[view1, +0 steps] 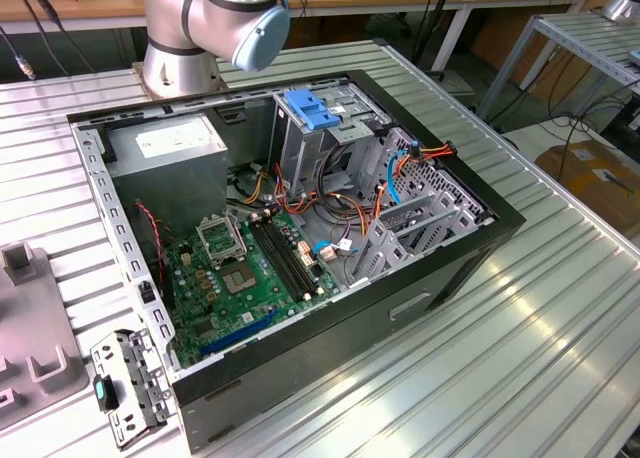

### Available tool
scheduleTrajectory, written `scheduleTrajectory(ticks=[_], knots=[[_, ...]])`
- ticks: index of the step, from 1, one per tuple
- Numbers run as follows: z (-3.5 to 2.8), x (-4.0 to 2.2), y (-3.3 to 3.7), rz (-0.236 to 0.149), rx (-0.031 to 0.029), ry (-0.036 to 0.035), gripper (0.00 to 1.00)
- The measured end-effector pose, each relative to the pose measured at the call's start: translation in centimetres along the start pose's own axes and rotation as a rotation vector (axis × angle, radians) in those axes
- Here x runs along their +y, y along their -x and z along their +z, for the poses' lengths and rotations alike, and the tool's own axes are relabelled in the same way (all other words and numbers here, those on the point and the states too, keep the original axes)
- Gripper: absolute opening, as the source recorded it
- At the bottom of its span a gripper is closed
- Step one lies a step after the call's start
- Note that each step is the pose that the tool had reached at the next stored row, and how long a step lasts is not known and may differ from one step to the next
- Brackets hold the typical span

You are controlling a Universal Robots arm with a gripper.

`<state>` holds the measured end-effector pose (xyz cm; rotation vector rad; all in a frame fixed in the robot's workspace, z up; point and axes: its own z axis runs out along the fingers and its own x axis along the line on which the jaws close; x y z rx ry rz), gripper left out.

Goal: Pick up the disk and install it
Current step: 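Pick up the disk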

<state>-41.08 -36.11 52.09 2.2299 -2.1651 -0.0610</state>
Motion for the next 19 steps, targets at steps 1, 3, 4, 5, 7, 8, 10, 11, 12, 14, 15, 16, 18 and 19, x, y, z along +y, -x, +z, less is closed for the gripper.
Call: scheduleTrajectory(ticks=[1, 3, 4, 5, 7, 8, 10, 11, 12, 14, 15, 16, 18, 19], knots=[[-0.01, -0.18, -0.01, 0.0, 0.0, 0.0001, 0.37], [-0.02, -0.45, -0.01, 0.0, 0.0, 0.0003, 0.37], [-0.03, -0.62, -0.02, 0.0, 0.0, 0.0004, 0.37], [-0.04, -0.79, -0.02, 0.0, 0.0, 0.0005, 0.37], [-0.04, -0.8, -0.02, 0.0, -0.0001, 0.0004, 0.37], [-0.04, -0.8, -0.02, 0.0, -0.0001, 0.0004, 0.37], [-0.04, -0.82, -0.02, 0.0, 0.0, 0.0005, 0.37], [-0.04, -0.82, -0.02, 0.0, 0.0, 0.0005, 0.37], [-0.05, -0.83, -0.02, 0.0, 0.0, 0.0005, 0.37], [-0.04, -0.83, -0.02, 0.0, 0.0, 0.0005, 0.37], [-0.04, -0.83, -0.02, 0.0, 0.0, 0.0005, 0.37], [-0.04, -0.83, -0.02, 0.0, 0.0, 0.0004, 0.37], [-0.04, -0.83, -0.02, 0.0, 0.0, 0.0005, 0.37], [-0.04, -0.84, -0.02, 0.0, 0.0, 0.0005, 0.37]])
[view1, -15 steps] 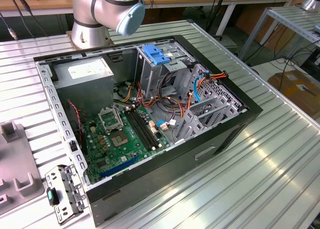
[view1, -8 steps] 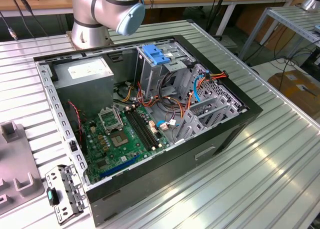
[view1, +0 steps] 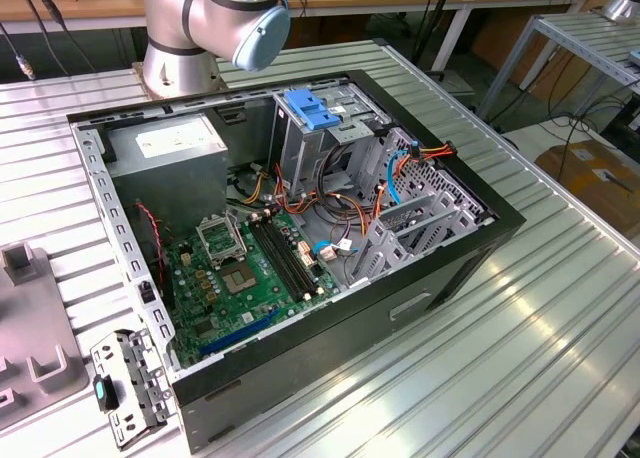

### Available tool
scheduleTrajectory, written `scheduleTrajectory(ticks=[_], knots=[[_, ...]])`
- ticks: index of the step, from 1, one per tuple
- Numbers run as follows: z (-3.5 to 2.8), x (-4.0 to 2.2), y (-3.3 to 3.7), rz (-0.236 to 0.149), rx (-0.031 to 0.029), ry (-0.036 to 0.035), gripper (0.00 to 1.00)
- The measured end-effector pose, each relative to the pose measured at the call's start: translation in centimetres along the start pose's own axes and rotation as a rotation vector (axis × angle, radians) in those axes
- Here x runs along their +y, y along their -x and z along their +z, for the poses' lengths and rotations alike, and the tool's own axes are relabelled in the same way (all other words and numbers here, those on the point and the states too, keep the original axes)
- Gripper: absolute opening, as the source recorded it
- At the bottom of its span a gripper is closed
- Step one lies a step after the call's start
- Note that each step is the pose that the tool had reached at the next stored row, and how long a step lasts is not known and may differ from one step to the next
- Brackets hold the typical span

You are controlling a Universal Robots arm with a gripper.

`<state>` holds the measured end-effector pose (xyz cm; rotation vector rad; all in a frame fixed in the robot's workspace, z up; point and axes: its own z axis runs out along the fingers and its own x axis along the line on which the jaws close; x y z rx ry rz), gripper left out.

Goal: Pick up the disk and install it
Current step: 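Pick up the disk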

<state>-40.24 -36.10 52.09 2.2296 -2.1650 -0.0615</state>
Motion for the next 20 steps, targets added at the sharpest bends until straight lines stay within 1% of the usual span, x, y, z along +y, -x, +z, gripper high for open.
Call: scheduleTrajectory(ticks=[2, 4, 6, 7, 9, 12, 15, 20], knots=[[-0.01, -0.07, 0.0, 0.0, 0.0001, 0.0001, 0.37], [-0.01, -0.27, -0.01, 0.0, 0.0, 0.0, 0.37], [-0.03, -0.63, -0.02, 0.0, 0.0, 0.0, 0.37], [-0.05, -1.02, -0.03, 0.0, 0.0, 0.0, 0.37], [-0.07, -1.29, -0.05, 0.0, 0.0, 0.0, 0.37], [-0.07, -1.37, -0.11, 0.001, 0.0, 0.0001, 0.37], [-0.08, -1.38, -0.32, 0.001, 0.0001, 0.0001, 0.37], [-0.08, -1.36, -1.11, 0.001, 0.0, 0.0001, 0.37]])
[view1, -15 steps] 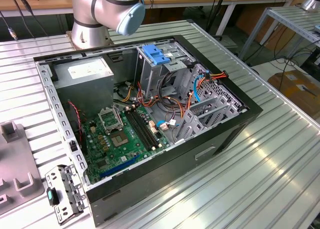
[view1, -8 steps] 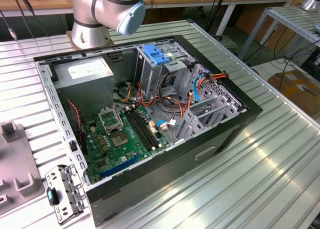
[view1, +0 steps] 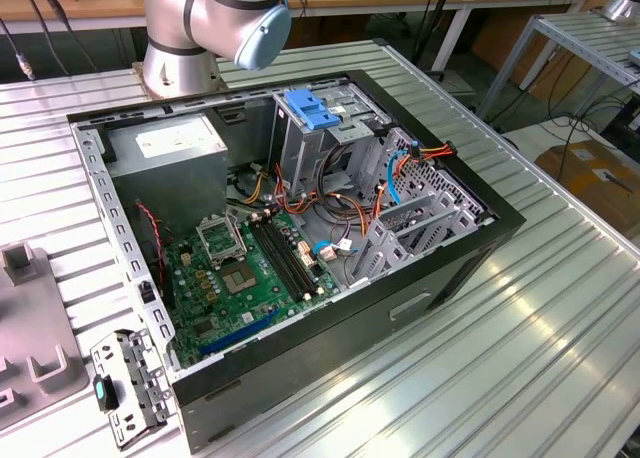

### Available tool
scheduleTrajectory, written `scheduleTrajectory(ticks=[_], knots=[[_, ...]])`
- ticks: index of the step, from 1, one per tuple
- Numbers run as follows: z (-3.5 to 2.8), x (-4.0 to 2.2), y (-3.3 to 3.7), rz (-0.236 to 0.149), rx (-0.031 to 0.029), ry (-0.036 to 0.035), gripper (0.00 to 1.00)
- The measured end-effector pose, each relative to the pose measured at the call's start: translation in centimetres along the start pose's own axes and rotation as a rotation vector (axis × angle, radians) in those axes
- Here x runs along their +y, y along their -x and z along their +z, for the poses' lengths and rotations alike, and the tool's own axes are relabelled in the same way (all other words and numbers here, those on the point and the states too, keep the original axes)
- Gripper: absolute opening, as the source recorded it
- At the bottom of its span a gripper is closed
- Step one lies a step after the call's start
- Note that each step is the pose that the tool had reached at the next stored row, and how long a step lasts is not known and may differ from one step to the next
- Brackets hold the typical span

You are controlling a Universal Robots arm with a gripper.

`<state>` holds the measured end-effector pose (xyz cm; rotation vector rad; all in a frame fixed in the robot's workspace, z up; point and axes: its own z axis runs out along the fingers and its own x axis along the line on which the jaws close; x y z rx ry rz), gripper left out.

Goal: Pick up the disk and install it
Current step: 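Pick up the disk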

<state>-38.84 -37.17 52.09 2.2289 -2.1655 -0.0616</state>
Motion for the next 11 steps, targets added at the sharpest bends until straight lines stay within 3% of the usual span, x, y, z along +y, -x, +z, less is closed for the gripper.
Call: scheduleTrajectory(ticks=[3, 6, 10, 11], knots=[[0.0, -0.02, -0.51, 0.0, 0.0, 0.0, 0.37], [-0.01, -0.48, -0.64, 0.0, 0.0, 0.0, 0.37], [-0.03, -1.43, -0.72, 0.0, 0.0, 0.0, 0.37], [-0.06, -1.99, -0.75, 0.0, 0.0002, 0.0, 0.37]])
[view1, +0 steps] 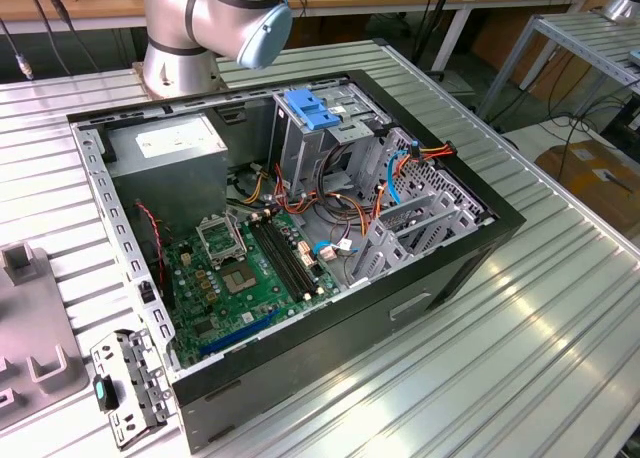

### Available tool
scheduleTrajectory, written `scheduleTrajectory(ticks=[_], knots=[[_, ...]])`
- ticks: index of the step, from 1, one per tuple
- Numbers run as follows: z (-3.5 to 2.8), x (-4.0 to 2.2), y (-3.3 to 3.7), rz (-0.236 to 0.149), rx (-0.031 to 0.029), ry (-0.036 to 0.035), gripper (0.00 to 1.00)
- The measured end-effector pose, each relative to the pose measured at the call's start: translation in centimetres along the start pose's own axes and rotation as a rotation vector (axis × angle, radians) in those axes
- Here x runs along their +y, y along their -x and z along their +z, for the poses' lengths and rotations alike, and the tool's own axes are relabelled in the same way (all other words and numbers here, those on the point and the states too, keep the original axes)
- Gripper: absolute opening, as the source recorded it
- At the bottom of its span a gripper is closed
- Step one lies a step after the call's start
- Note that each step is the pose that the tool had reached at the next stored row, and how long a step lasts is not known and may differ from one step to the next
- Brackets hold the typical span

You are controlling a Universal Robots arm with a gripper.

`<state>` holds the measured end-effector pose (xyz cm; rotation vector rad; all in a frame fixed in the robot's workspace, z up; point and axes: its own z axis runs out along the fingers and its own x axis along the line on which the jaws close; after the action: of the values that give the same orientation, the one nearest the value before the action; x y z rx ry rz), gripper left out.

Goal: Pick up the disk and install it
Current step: 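Pick up the disk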

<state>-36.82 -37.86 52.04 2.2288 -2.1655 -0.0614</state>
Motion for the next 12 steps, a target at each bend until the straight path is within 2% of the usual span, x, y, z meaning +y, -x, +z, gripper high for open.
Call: scheduleTrajectory(ticks=[2, 3, 9, 10, 12], knots=[[-0.03, -0.91, -0.04, 0.0, 0.0001, -0.0001, 0.37], [-0.06, -1.59, -0.07, 0.0, 0.0002, 0.0001, 0.37], [-0.13, -3.52, -0.16, 0.0, 0.0003, 0.0003, 0.37], [-0.16, -4.28, -0.19, 0.0, 0.0003, 0.0004, 0.37], [-0.18, -4.82, -0.26, 0.0, 0.0003, 0.0004, 0.37]])
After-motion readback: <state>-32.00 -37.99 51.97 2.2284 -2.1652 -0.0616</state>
